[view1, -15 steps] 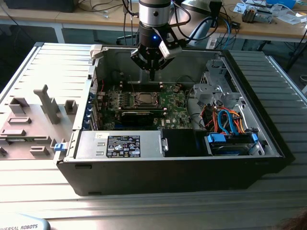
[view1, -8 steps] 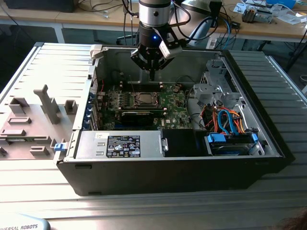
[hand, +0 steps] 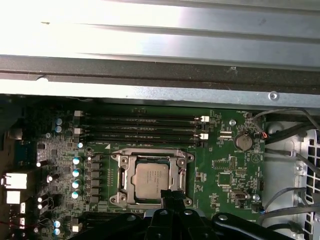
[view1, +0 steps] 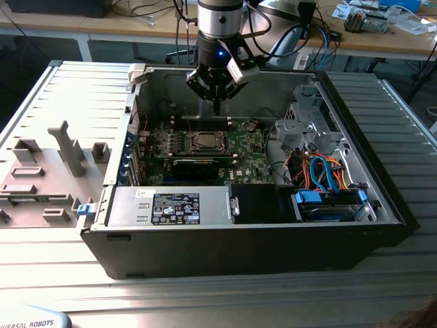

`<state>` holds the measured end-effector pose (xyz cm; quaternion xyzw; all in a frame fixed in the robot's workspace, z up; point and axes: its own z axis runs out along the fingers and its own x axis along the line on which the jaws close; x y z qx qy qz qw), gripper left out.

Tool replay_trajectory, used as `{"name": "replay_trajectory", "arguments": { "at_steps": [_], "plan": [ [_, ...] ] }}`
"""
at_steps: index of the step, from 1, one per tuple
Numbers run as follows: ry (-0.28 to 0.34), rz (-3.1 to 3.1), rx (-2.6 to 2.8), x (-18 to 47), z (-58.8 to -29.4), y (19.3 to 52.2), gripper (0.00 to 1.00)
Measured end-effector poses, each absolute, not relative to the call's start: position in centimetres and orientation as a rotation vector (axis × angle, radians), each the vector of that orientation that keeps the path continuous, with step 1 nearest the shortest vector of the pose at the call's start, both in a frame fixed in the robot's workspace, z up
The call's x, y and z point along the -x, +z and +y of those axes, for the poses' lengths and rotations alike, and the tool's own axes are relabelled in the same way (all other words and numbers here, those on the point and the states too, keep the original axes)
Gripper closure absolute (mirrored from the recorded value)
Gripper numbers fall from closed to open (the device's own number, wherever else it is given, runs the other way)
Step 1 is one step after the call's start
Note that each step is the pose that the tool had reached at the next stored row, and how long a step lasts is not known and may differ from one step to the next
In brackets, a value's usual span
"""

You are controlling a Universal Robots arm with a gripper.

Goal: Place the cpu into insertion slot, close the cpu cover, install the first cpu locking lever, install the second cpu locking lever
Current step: 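Install the first cpu locking lever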

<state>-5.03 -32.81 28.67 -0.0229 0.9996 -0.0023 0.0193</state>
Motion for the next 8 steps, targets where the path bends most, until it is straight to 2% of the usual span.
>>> {"name": "replay_trajectory", "arguments": {
  "at_steps": [8],
  "plan": [
    [-0.007, 3.102, 0.084, 5.03, -32.81, 28.68, 0.89]
  ]
}}
